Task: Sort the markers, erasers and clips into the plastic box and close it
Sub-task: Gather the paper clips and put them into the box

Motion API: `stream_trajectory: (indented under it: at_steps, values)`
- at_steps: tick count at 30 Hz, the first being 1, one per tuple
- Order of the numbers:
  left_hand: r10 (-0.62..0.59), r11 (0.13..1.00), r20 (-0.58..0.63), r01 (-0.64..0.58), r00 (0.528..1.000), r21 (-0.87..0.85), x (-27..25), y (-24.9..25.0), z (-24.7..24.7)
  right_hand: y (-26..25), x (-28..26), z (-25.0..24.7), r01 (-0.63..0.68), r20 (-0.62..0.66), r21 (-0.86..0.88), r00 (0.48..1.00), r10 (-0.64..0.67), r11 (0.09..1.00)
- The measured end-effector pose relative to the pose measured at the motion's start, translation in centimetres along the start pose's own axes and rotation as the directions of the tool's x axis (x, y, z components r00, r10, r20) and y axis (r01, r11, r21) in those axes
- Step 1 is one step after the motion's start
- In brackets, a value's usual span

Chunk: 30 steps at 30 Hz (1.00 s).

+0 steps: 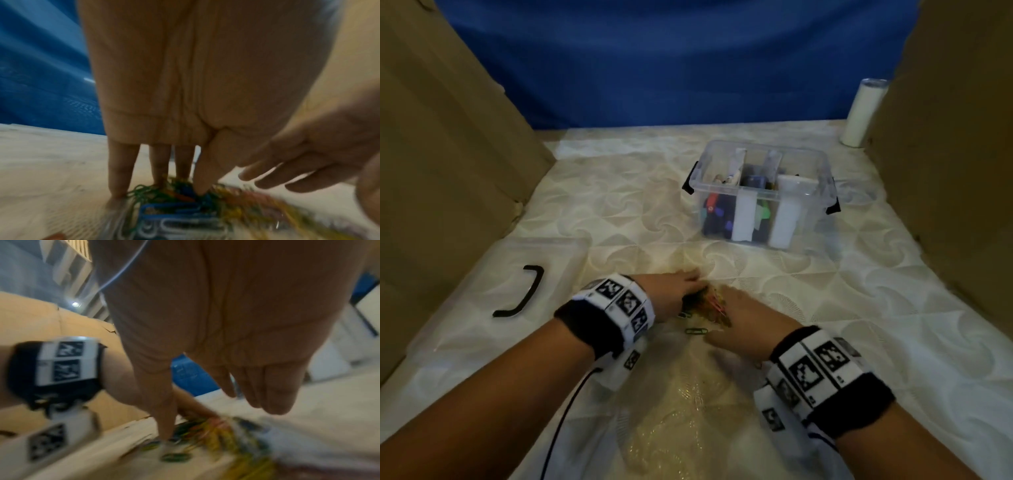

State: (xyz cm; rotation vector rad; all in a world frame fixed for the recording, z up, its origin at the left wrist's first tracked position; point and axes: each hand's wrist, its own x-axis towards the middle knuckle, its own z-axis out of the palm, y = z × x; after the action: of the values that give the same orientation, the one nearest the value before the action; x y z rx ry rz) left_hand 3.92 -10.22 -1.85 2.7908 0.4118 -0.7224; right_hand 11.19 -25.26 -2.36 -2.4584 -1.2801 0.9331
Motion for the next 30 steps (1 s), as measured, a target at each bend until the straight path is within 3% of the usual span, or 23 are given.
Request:
stream_trajectory:
  at_steps: [2, 4, 7, 10, 13, 19, 22, 26, 30]
  values:
    - [-0.001, 0.998, -0.026, -0.001, 1.000, -0.070, -1.7, -0.5, 0.1, 1.3, -0.9, -1.5, -0.032, -0.071, -0.049, 0.997, 0.028, 0.998]
    - [-0.096, 0.985, -0.076, 0.084, 0.992, -0.152, -3.3, -1.5, 0.3, 3.0, -1.5, -2.6, -0.116, -0.101, -0.127, 0.990, 0.103, 0.985]
    - [-0.214, 0.960, -0.055, 0.200, 0.975, -0.194, -5.3, -2.6, 1.0, 4.5, -1.7, -2.7, -0.151, -0.058, -0.098, 0.988, 0.146, 0.984]
    - [-0.261, 0.947, 0.021, 0.261, 0.965, -0.186, -6.2, -1.8, 2.1, 4.3, -1.6, -2.0, -0.141, 0.038, -0.091, 0.989, 0.145, 0.986]
    - [-0.284, 0.950, 0.019, 0.284, 0.959, -0.129, -6.0, 0.0, 2.7, 2.7, -0.2, -1.5, -0.105, 0.041, -0.102, 0.993, 0.110, 0.989]
    - [-0.174, 0.964, -0.124, 0.144, 0.977, -0.222, -5.6, 0.9, 0.6, 1.2, 2.3, -2.3, -0.051, -0.059, 0.008, 0.997, 0.051, 0.999]
    - [-0.169, 0.978, -0.166, 0.144, 0.971, -0.150, -5.5, -0.6, -0.5, 1.8, 1.6, -3.1, -0.080, -0.056, 0.124, 0.995, 0.087, 0.989]
    - [-0.072, 0.997, -0.088, 0.074, 0.993, 0.016, -3.5, -0.7, -0.2, 0.7, 1.9, -2.0, -0.110, -0.032, -0.054, 0.994, 0.108, 0.992]
    - [0.004, 0.997, -0.156, 0.007, 0.988, 0.072, -2.8, 0.1, -0.3, -0.8, 3.2, -0.9, -0.087, -0.136, -0.080, 0.988, 0.076, 0.993]
